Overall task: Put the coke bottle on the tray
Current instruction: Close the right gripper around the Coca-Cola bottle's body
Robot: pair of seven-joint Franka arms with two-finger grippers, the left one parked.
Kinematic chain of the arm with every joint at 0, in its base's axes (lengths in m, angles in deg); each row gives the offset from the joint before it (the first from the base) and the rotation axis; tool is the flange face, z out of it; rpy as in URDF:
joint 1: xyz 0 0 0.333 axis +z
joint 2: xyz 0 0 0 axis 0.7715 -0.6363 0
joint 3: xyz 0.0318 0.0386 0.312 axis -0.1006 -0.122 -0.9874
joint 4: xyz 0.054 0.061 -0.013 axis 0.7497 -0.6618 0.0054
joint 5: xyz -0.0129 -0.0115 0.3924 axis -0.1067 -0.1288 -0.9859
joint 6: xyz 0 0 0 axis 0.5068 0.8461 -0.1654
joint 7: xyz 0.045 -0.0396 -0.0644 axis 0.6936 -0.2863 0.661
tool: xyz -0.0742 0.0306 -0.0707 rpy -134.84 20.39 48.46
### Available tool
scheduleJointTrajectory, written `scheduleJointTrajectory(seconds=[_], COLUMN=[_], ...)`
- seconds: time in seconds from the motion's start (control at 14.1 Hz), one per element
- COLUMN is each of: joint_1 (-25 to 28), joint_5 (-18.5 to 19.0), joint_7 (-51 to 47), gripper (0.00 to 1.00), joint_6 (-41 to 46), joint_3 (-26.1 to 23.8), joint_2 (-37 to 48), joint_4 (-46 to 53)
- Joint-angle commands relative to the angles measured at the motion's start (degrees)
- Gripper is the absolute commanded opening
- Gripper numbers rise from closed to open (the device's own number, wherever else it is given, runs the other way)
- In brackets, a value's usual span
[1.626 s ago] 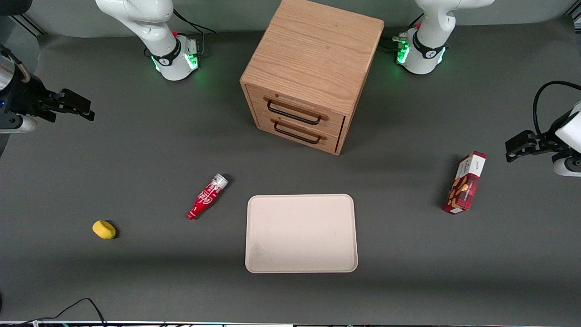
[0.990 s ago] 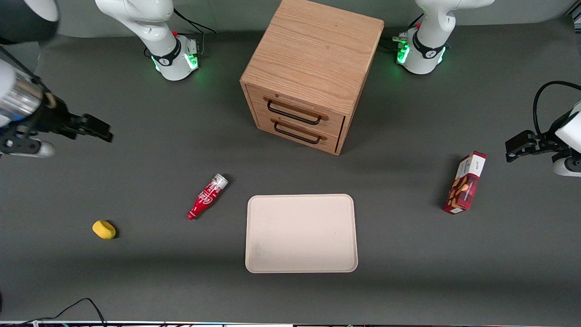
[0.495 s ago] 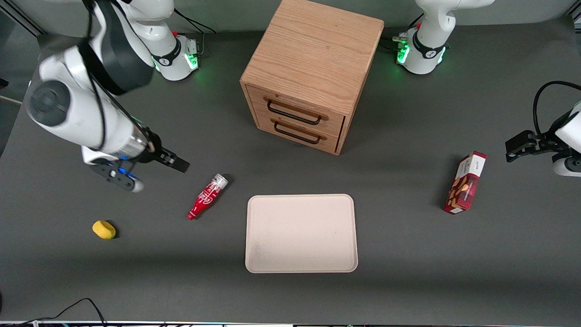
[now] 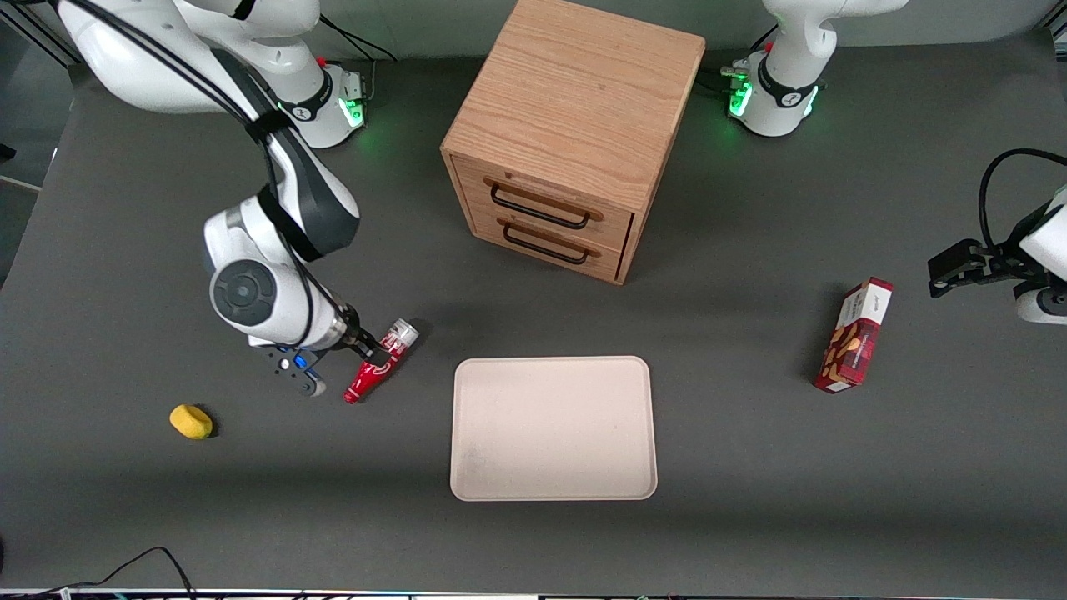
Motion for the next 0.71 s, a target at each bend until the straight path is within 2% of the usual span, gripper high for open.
scheduleJointTrajectory(seconds=[0.0, 0.28, 0.64], joint_1=[0.44, 0.44, 1.58], joint_5=[1.41, 5.27, 5.54], joint_7=[-2.54, -3.24, -3.25], gripper=[1.00, 1.00, 0.99], joint_6=[-5.24, -17.10, -18.80], joint_3=[0.73, 2.84, 4.69], joint_2=[-2.63, -4.57, -7.30], joint_4=[-1.86, -8.45, -8.55])
